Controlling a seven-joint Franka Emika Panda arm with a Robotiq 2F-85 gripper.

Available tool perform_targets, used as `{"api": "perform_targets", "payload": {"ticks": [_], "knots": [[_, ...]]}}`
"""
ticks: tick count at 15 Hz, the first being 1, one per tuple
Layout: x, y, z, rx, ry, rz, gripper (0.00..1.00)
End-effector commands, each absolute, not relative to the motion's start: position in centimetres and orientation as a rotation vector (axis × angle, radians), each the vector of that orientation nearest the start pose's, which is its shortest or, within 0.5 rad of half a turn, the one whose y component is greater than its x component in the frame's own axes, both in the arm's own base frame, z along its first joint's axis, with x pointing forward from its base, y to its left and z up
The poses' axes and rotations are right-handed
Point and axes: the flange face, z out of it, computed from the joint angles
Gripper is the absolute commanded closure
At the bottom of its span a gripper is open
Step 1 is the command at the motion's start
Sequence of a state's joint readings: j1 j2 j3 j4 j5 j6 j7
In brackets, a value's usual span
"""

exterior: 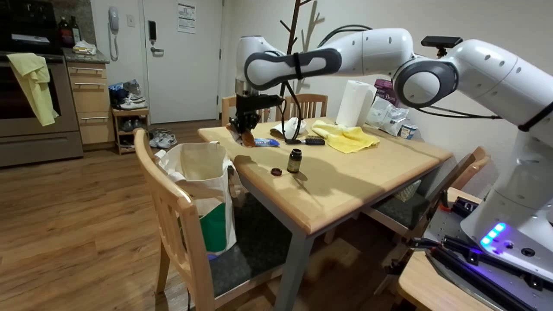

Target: Move the toy from left to right.

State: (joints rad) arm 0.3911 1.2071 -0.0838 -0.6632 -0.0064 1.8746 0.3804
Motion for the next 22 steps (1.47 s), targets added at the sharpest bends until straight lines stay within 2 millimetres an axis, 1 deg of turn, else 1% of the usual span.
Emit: {"api": "perform_targets", "payload": {"ticks": [1,3,4,6,7,8,10,11,12,13,14,16,20,21,22], "knots": [[75.0,24.8,27.8,-3.167,-0.193,0.145,0.92],[74.5,22.7,29.1,-3.159,-0.301,0.268,0.92],[74.4,21.5,29.5,-3.15,-0.372,0.312,0.92],[75.0,19.6,29.7,-3.122,-0.558,0.286,0.91],[75.3,19.2,29.5,-3.095,-0.635,0.264,0.91],[75.4,20.0,29.4,-3.149,-0.495,0.254,0.89],[75.7,18.9,29.1,-3.126,-0.571,0.264,0.89],[75.7,18.8,29.0,-3.122,-0.583,0.268,0.89],[75.6,18.9,28.9,-3.12,-0.589,0.269,0.91],[75.0,18.9,29.0,-3.03,-0.791,0.349,0.91],[74.8,18.3,29.1,-2.995,-0.823,0.379,0.91],[74.8,15.3,28.8,-2.911,-0.917,0.453,0.91],[74.9,7.0,27.8,-2.729,-1.04,0.498,0.91],[74.5,5.7,27.7,-2.695,-0.968,0.525,0.91],[74.3,4.9,27.7,-2.748,-0.83,0.571,0.91]]}}
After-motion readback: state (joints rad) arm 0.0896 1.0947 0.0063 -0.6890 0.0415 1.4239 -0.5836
